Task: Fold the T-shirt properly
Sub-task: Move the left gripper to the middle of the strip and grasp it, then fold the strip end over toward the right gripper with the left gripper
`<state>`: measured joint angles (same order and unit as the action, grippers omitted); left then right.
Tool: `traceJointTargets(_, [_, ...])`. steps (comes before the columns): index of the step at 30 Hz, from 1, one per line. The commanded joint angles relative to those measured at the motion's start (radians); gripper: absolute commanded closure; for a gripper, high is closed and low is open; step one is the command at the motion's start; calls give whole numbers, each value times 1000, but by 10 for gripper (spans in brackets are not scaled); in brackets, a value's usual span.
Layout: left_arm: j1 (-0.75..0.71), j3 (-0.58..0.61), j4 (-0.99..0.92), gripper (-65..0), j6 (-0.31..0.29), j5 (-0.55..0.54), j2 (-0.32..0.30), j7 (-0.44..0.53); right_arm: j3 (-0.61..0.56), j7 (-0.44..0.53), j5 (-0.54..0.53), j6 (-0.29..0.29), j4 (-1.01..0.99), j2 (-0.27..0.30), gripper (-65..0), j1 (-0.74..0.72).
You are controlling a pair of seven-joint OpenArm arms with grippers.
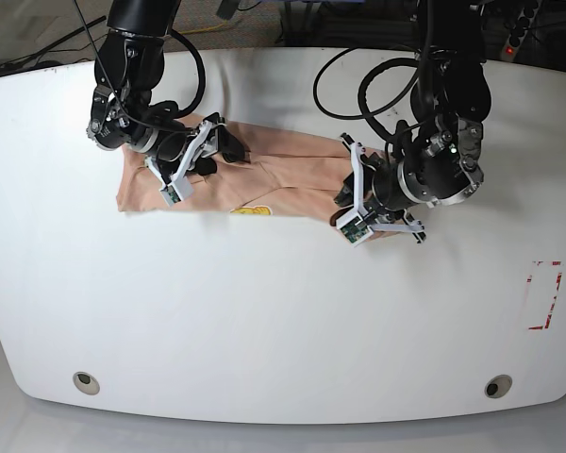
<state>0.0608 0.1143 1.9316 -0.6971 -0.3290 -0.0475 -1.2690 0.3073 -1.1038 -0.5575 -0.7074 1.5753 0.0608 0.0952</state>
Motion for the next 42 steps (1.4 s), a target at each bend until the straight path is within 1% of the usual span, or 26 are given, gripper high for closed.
traceJointTargets(1, [17,25,13,-110,-1,9,4,15,0,-35,26,9,4,3,-371,-2])
traceJointTargets(2, [17,43,13,-117,-1,20,13,15,0,-35,26,9,4,3,-371,-2])
traceJointTargets(4, [17,78,9,-174,-1,54,25,15,0,-35,26,9,4,3,-371,-2])
traceJointTargets(5, [17,94,4,-225,-1,72,27,13,0,-35,26,9,3,3,-371,-2])
traceJointTargets(6, [17,109,1,-308,-1,86,41,13,0,-35,26,9,3,3,-371,-2])
traceJointTargets(7, [17,115,1,-376,-1,89,54,13,0,-35,26,9,3,3,-371,-2])
traceJointTargets(8, [17,115,1,-413,-1,87,64,13,0,-35,26,9,3,3,-371,-2])
traceJointTargets(9, [17,115,2,-469,-1,87,79,13,0,-35,26,9,3,3,-371,-2])
traceJointTargets(10, [17,115,4,-504,-1,87,91,13,0,-35,26,9,3,3,-371,-2])
traceJointTargets(12, [30,107,21,-511,-1,90,107,15,0,-35,26,9,4,3,-371,-2])
traceJointTargets(15, [58,80,30,-511,-1,90,105,15,0,-35,24,9,7,3,-371,-4])
traceJointTargets(18, [72,18,30,-511,-1,93,99,16,0,-52,14,9,37,3,-374,-5])
traceJointTargets(21, [72,-43,29,-511,-1,93,30,22,0,-72,-49,9,103,3,-377,-5])
traceJointTargets(23, [66,-64,22,-511,-1,95,-12,42,0,-86,-101,9,136,3,-377,-8])
traceJointTargets(25, [53,-74,4,-511,-1,95,-67,58,0,-101,-144,9,156,3,-377,-22])
traceJointTargets(27, [30,-74,-4,-511,-1,95,-119,65,0,-123,-172,9,164,3,-377,-27])
traceJointTargets(30, [6,-81,-7,-511,-1,95,-168,88,0,-138,-197,9,165,3,-377,-47])
traceJointTargets(32, [-36,-117,-5,-511,-1,93,-206,131,-1,-154,-217,9,164,3,-377,-51])
traceJointTargets(34, [-68,-163,-5,-511,-1,93,-234,171,-10,-155,-227,9,159,0,-377,-58])
traceJointTargets(36, [-103,-227,-5,-511,-1,93,-252,202,-52,-157,-224,9,149,-20,-377,-84])
traceJointTargets(39, [-134,-313,-7,-511,-1,92,-282,211,-118,-154,-194,9,103,-36,-377,-114])
traceJointTargets(42, [-158,-387,-7,-511,-1,89,-302,211,-145,-134,-149,9,29,-83,-377,-165])
